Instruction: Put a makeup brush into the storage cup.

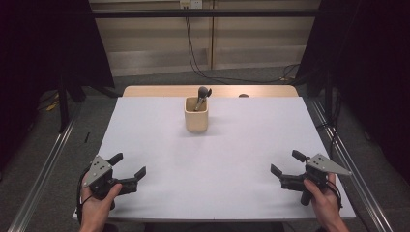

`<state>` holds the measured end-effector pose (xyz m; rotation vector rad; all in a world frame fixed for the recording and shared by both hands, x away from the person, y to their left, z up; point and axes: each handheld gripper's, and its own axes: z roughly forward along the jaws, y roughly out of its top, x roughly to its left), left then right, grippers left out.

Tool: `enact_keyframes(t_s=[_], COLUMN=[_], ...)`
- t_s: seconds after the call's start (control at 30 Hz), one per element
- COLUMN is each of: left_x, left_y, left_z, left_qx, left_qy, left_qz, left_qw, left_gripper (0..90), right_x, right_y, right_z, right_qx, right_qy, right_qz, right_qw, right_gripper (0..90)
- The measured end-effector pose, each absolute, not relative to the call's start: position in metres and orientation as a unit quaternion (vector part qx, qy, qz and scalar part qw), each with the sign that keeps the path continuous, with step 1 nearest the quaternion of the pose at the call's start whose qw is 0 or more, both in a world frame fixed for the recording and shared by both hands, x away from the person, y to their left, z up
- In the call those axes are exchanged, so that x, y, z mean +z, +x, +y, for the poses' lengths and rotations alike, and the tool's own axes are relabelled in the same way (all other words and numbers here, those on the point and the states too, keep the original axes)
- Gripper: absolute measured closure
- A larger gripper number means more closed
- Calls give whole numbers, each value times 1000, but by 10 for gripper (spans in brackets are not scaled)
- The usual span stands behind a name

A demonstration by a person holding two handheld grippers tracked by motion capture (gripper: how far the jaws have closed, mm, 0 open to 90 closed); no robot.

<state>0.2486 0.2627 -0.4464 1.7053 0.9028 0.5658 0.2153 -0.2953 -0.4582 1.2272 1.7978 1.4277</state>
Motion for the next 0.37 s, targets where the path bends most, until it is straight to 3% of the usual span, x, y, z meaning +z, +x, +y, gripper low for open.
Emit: enact_keyframes(t_s=[0.37], left_x=[-446], left_y=[250], left_z=[264], left_qx=[237], left_qy=[718], left_qz=[393], left_qw=[523], left_gripper=[25], right_x=[-460], right_y=[217], right_z=[-294], right_qx=[526], right_qy=[446], right_qz=[674], right_qw=[264], right_gripper=[0])
